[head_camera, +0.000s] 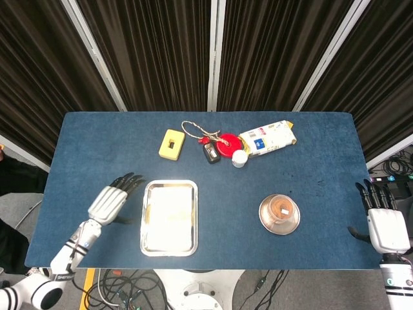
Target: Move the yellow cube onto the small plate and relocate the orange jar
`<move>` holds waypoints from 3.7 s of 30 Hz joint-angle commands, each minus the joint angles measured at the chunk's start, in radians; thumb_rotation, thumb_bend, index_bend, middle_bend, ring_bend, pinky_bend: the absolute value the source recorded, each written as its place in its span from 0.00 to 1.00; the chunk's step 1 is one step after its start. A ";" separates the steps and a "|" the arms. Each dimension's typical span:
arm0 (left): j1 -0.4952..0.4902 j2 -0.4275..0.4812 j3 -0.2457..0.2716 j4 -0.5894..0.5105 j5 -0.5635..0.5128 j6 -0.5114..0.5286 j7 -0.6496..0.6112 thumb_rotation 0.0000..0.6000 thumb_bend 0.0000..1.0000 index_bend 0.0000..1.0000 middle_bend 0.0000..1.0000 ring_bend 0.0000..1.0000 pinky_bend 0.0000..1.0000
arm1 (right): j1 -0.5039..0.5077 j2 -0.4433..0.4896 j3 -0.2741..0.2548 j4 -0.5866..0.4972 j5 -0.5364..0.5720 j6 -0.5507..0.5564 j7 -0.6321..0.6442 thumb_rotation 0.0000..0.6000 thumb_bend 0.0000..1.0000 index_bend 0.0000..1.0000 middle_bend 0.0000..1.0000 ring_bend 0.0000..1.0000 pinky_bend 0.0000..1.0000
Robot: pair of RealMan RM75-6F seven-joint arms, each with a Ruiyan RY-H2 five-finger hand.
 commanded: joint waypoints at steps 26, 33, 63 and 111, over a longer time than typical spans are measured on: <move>-0.221 -0.120 0.045 0.117 0.109 -0.150 -0.089 1.00 0.00 0.08 0.03 0.00 0.14 | -0.005 0.002 0.004 0.046 0.013 -0.005 0.061 1.00 0.06 0.00 0.00 0.00 0.00; -0.271 -0.145 0.057 0.171 0.122 -0.185 -0.132 1.00 0.00 0.08 0.03 0.00 0.14 | -0.007 0.002 0.005 0.045 0.019 -0.004 0.061 1.00 0.06 0.00 0.00 0.00 0.00; -0.352 -0.187 0.049 0.196 0.141 -0.119 -0.191 1.00 0.16 0.24 0.23 0.21 0.54 | -0.016 0.004 0.011 0.065 0.023 0.005 0.092 1.00 0.07 0.00 0.00 0.00 0.00; -0.523 -0.656 0.064 0.640 0.252 0.011 -0.366 1.00 0.16 0.24 0.22 0.20 0.49 | -0.061 0.023 0.026 0.163 0.063 0.006 0.238 1.00 0.07 0.00 0.00 0.00 0.00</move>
